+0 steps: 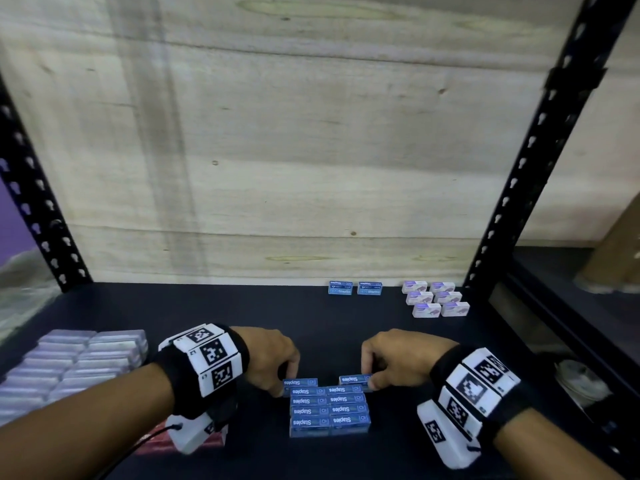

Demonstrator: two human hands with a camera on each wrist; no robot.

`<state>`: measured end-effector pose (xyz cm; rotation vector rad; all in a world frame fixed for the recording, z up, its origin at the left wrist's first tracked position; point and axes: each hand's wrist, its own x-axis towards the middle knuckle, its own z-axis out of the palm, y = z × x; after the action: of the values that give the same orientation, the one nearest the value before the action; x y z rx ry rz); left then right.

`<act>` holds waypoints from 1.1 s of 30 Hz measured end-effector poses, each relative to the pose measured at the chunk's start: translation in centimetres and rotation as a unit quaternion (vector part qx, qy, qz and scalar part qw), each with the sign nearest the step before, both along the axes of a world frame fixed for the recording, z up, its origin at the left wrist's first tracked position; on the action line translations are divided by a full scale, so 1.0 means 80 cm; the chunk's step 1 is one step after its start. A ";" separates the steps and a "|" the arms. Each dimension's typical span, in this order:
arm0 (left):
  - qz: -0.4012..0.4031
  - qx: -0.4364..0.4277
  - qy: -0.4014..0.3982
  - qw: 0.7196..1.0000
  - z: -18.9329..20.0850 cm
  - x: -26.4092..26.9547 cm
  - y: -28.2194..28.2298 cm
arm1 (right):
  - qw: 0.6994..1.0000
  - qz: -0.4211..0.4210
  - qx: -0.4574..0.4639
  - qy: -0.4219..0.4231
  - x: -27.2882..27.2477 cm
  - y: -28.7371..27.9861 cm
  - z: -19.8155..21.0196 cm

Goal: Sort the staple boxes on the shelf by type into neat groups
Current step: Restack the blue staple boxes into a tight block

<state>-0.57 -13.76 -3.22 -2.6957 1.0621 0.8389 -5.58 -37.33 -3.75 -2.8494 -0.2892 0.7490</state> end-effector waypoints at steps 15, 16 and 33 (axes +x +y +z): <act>-0.032 -0.022 0.035 0.999 0.002 0.010 0.009 | 0.999 0.014 0.027 0.038 0.010 -0.001 0.002; -0.035 -0.022 0.035 0.999 0.002 0.010 0.009 | 0.999 0.015 0.027 0.039 0.010 -0.002 0.002; -0.054 -0.024 0.026 0.998 0.002 0.005 -0.001 | 0.999 0.038 0.008 0.034 0.011 0.016 0.002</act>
<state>-0.18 -13.81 -3.04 -2.6413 1.2422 0.8811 -4.67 -36.03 -3.55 -2.8050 -0.3947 0.8538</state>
